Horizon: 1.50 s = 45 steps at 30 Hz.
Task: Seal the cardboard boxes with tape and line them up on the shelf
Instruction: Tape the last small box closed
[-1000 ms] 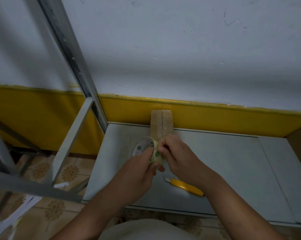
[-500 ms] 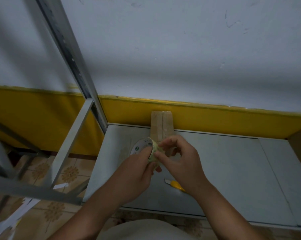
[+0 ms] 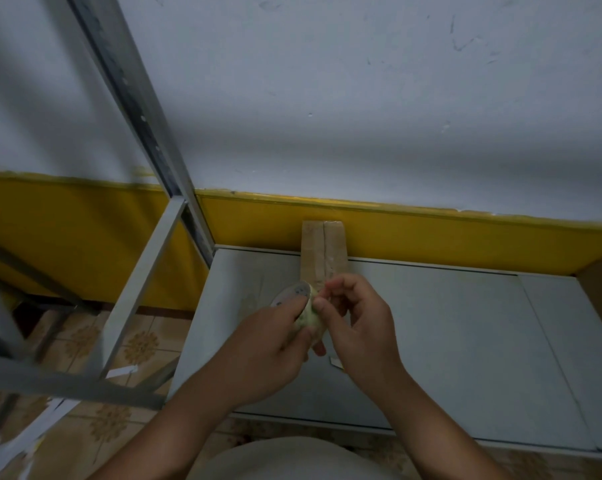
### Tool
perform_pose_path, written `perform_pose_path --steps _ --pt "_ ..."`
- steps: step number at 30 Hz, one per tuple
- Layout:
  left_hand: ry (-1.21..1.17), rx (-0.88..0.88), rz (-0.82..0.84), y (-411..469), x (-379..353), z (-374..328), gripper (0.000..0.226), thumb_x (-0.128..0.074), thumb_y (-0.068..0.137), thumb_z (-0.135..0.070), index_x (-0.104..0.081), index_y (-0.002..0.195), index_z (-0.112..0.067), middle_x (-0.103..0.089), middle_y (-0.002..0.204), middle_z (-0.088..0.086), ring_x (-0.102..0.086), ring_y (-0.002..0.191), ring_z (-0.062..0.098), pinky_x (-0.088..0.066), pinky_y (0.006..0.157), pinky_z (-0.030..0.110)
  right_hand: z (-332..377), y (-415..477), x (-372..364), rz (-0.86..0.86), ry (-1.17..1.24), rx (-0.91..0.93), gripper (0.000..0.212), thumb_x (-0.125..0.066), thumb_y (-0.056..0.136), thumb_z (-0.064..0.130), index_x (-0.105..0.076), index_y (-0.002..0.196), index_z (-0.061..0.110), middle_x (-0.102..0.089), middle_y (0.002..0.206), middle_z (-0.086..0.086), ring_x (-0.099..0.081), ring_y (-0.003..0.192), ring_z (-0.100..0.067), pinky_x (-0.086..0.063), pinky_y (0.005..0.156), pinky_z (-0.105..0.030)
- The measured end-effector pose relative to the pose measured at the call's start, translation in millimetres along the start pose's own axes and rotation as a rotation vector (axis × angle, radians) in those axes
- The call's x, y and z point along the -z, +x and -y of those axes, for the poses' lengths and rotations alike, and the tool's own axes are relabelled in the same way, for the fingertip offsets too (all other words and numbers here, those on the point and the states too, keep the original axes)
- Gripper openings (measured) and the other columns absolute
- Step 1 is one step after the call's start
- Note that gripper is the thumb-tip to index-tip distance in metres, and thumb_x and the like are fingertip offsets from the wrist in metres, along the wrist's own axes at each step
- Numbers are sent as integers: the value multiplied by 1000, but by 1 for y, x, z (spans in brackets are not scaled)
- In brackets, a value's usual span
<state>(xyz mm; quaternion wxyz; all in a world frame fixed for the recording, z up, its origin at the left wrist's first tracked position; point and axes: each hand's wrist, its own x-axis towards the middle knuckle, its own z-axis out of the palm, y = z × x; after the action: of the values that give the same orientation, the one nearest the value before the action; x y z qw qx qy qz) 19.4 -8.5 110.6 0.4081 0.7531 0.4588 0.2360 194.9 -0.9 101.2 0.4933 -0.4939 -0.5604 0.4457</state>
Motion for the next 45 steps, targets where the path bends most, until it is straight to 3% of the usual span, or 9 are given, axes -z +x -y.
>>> perform_pose_path --steps 5,8,14,19,23,29,35,41,45 --pt "-223 32 -12 -1 8 -15 25 -52 111 -15 -66 126 -29 -78 91 -4 -75 78 17 -63 71 38 1 4 6 72 149 14 27 -69 94 -3 -59 94 23 -71 94 -4 -65 85 -21 -55 76 -33" --pt "-325 80 -8 0 12 -17 22 -52 110 -12 -70 119 -23 -78 88 4 -75 77 23 -64 71 47 1 6 8 98 223 -8 27 -67 93 -7 -52 92 15 -70 93 -5 -64 87 -23 -55 78 -40" --pt "-508 113 30 0 20 -18 20 -53 107 -14 -72 112 -9 -77 84 15 -73 70 27 -61 64 37 13 9 12 163 374 -61 29 -66 90 -7 -41 87 7 -69 89 -7 -64 83 -17 -56 72 -30" --pt "-571 143 53 -1 26 -17 27 -55 104 -20 -73 113 -1 -77 83 18 -68 69 47 -60 63 41 15 11 13 217 448 -79 29 -70 88 3 -42 85 13 -69 89 -5 -63 80 -16 -55 70 -29" --pt "-625 160 80 0 29 -17 27 -55 106 -18 -73 114 2 -76 84 21 -68 68 36 -60 62 34 12 12 13 238 504 -97 29 -71 88 2 -47 83 19 -68 90 -8 -61 80 -18 -54 70 -29" --pt "-482 178 70 4 32 -18 25 -52 110 -17 -72 114 -2 -78 83 16 -71 67 38 -61 65 42 17 12 21 196 340 -22 28 -75 83 -3 -51 92 10 -72 93 -10 -68 87 -25 -58 78 -36" --pt "-481 172 146 9 38 -17 32 -53 108 -24 -69 114 2 -77 87 19 -70 69 36 -60 67 41 26 14 19 148 280 53 41 -76 80 -12 -54 91 21 -71 89 -16 -69 91 -42 -60 83 -42" --pt "-512 130 183 10 41 -12 35 -52 110 -25 -70 116 5 -77 87 18 -68 67 32 -59 66 37 30 13 17 106 145 136 46 -75 81 -16 -52 87 24 -72 86 -9 -72 85 -29 -61 76 -36" --pt "-712 186 203 12 40 -2 48 -57 104 -30 -66 118 15 -73 80 17 -60 70 31 -54 68 34 28 11 18 87 132 173 46 -72 83 -17 -47 86 21 -69 87 -9 -69 84 -29 -59 75 -34"
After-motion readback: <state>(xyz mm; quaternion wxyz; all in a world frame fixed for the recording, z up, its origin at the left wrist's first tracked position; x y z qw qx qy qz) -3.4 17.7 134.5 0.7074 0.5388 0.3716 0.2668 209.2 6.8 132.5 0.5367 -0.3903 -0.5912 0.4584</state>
